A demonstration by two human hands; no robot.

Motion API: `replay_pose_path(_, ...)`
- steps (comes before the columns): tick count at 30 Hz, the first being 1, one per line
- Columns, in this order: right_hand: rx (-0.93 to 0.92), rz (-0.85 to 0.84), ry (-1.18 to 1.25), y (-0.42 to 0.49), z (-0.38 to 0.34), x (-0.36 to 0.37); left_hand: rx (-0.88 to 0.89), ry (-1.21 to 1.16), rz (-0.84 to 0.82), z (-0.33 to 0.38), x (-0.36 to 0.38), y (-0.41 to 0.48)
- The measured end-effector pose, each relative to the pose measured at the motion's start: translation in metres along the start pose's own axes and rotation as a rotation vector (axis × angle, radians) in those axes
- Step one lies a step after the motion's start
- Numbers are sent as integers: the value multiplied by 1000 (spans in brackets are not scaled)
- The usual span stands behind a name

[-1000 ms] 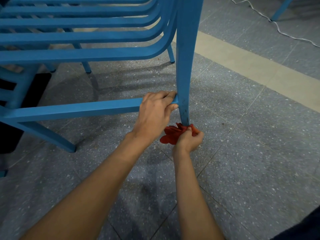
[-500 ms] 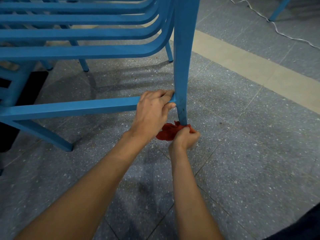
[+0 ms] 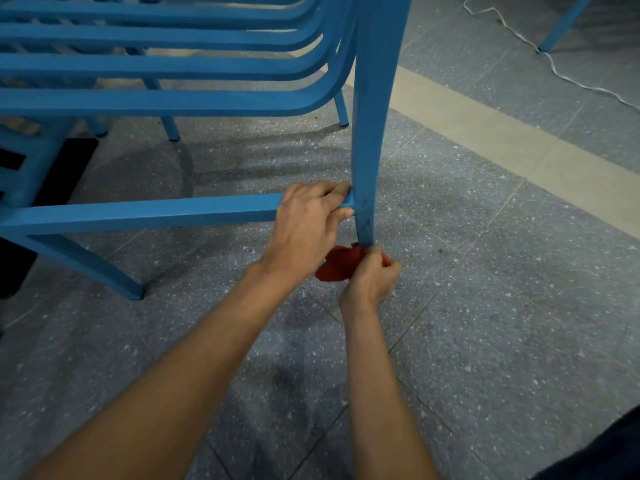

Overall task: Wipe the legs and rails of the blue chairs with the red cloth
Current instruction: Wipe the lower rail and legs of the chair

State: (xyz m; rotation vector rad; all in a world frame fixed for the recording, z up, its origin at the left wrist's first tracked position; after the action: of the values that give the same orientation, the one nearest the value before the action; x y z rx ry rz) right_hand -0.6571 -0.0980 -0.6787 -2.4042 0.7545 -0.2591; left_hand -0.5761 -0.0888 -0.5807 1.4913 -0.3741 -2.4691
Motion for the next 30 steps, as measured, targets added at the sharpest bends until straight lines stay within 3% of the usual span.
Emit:
replay_pose_path(3,-105,-109,-39,-12,-8,2,-12,-12,0,-1,0,0)
replay_pose_path(8,-438,-186,-175,-23,-5,-13,-13,-24,-4,-3,1,1)
replay_pose_path(16,-544,-94,-348,-7,6,-23,-2,-17,9,-1,0,2)
replay_pose_path(23,-932,-62,-337,-17,-27,-25,-3,-16,14,-2,2,1)
replay_pose_path(25,-948,-88,-321,-13,-27,-26,-5,-20,15,-3,3,2)
replay_pose_path(30,-742,-177,-342,5,-9,-31,1,-32,21,-2,2,0)
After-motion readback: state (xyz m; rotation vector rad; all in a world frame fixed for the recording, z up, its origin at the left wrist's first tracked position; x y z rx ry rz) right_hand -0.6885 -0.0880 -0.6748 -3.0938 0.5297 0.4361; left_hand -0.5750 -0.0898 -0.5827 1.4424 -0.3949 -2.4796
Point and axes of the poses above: each hand's wrist, its own y-axis towards the middle knuckle, its own x-axis out of the palm, z = x × y, the point moved 1 cm from there along y, towards the middle knuckle, and after that the axes turned 5 degrees about -y, right-handed, at the moved point
